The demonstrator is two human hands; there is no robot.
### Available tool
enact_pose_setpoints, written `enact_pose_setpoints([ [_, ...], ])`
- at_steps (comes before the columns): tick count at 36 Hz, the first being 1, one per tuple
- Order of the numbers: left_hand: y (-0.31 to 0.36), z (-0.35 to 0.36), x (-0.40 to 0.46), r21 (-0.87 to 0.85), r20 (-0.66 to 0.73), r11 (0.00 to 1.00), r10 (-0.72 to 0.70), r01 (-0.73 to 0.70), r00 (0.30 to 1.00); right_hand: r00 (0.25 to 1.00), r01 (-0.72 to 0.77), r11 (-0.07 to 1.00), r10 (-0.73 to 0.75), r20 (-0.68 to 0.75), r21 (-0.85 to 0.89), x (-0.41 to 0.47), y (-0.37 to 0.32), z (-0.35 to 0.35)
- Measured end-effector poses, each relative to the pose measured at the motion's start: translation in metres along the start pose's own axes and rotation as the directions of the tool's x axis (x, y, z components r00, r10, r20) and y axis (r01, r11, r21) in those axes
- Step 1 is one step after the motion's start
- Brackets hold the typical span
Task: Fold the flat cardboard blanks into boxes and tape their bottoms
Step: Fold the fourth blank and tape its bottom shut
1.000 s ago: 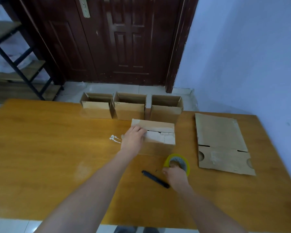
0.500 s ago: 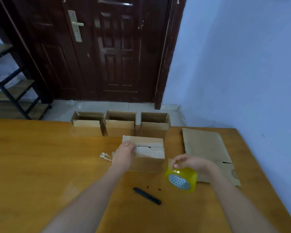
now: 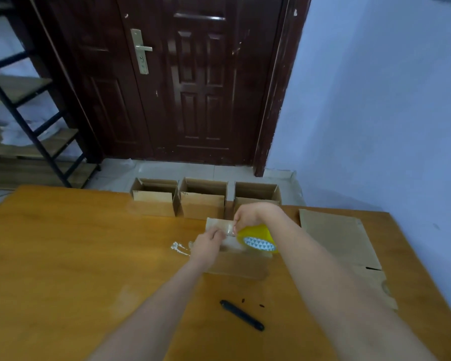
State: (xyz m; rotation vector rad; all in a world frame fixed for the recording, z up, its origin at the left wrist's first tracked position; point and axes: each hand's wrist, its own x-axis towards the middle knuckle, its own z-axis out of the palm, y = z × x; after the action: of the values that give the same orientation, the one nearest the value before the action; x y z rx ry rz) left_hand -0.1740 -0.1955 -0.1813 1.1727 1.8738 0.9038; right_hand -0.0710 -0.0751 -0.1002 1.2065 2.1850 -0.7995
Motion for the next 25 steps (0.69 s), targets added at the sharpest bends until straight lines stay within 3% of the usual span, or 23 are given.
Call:
enact_pose_setpoints([
  [5,0.010,-0.008,0.002,-0.240,0.022,0.964,-0.112,0.114,0.993,0.999,-0.038,0.995,0.041,0.022,-0.097,0.012,-0.013,-0.006],
  [11,0.005,-0.008,0.010,-0.216,0.049,0.971,-0.097,0.105,0.994,0.999,-0.033,0.990,0.037,0.027,-0.138,0.021,-0.015,-0.003],
  [19,0.008,-0.009,0.020,-0.097,-0.049,0.992,-0.081,0.076,0.995,0.995,0.088,0.989,-0.092,0.027,0.122,-0.004,-0.001,-0.002],
  [22,0.007,-0.011,0.021,-0.078,-0.053,0.993,-0.091,0.087,0.994,0.989,0.135,0.934,-0.146,0.009,0.332,-0.007,0.015,0.006],
  [25,0.001,-0.015,0.022,-0.097,-0.037,0.992,-0.086,0.082,0.996,0.978,0.203,0.884,-0.208,-0.035,0.420,-0.014,0.029,0.003],
])
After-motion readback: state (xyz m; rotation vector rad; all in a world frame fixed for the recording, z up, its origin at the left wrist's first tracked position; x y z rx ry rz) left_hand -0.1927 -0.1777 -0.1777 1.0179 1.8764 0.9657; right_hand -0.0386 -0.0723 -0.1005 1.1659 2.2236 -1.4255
